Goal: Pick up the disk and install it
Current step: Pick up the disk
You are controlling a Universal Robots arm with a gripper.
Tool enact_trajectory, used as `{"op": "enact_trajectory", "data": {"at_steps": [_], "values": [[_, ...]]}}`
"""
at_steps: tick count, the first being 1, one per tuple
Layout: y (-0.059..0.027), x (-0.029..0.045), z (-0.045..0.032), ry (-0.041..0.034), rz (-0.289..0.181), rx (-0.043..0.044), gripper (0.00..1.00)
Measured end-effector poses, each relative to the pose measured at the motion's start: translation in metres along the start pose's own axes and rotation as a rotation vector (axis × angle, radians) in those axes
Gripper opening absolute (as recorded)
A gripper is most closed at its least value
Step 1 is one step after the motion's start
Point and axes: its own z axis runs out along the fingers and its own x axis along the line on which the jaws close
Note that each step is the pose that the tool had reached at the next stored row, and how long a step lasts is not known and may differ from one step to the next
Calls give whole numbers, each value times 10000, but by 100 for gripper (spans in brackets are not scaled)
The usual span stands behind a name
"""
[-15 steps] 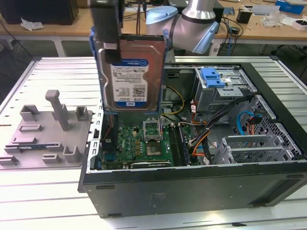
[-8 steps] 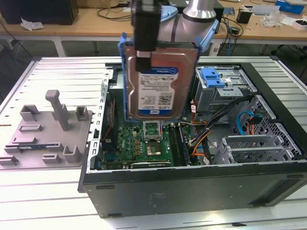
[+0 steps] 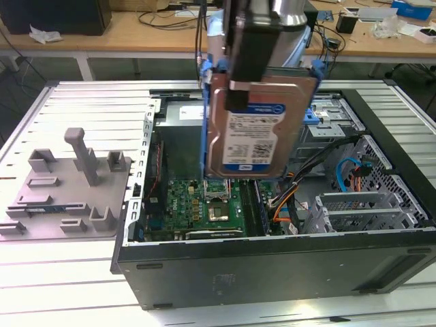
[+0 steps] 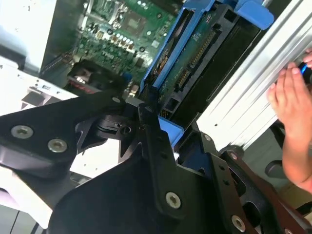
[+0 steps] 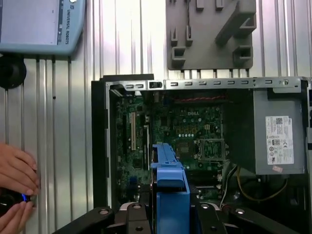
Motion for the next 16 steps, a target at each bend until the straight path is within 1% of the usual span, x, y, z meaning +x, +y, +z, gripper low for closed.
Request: {"op": "enact_trajectory", "data": {"at_steps": [7,9,10,12,16], "values": [[-286,113,-10,-1,0,-14,36],[-446,164,-15,-1,-1,-19,36],[-503,182,-18,-1,-2,-20,36],[-574,204,-20,0,-2,-21,36],[-589,205,-21,0,-1,-21,36]]}}
